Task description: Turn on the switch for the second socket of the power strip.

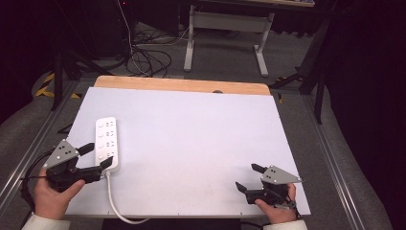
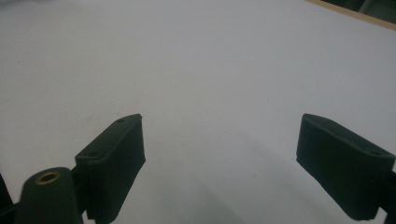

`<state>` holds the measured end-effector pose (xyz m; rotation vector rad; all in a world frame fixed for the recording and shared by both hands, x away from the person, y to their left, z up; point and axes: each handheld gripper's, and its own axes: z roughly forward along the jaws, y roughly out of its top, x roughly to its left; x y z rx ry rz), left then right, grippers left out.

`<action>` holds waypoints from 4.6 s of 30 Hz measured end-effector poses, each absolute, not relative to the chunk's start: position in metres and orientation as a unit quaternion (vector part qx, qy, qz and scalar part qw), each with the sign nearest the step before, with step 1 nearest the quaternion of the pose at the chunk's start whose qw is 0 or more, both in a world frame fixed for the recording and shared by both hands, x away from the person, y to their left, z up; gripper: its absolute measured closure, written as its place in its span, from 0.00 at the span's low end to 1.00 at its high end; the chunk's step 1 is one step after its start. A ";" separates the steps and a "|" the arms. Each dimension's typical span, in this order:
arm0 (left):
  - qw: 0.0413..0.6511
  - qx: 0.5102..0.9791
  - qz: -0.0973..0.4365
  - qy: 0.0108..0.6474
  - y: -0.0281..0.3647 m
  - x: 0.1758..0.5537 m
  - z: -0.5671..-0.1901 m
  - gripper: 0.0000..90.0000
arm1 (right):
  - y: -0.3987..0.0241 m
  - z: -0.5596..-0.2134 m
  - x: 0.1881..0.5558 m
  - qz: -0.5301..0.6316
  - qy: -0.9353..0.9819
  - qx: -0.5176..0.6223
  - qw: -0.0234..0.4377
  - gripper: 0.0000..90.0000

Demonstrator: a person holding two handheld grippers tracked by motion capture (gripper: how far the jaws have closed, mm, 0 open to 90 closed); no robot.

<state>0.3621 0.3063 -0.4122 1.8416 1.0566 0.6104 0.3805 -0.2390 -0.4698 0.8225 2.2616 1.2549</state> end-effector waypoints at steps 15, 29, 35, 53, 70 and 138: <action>0.448 0.742 0.246 0.435 0.306 0.383 -0.407 0.24 | -0.239 -0.470 0.381 0.452 0.814 0.296 0.212 0.17; 0.419 0.738 0.249 0.467 0.316 0.401 -0.410 0.84 | -0.239 -0.470 0.381 0.452 0.815 0.294 0.214 0.17; 0.408 0.737 0.246 0.479 0.319 0.411 -0.414 1.00 | -0.239 -0.470 0.381 0.452 0.815 0.294 0.213 0.17; 0.322 0.763 0.242 0.506 0.322 0.439 -0.435 1.00 | -0.239 -0.471 0.381 0.452 0.816 0.291 0.212 0.17; 0.268 0.780 0.231 0.516 0.324 0.449 -0.447 1.00 | -0.239 -0.472 0.382 0.449 0.818 0.291 0.212 0.17; 0.278 0.770 0.236 0.524 0.321 0.447 -0.446 1.00 | -0.239 -0.473 0.382 0.446 0.819 0.291 0.212 0.17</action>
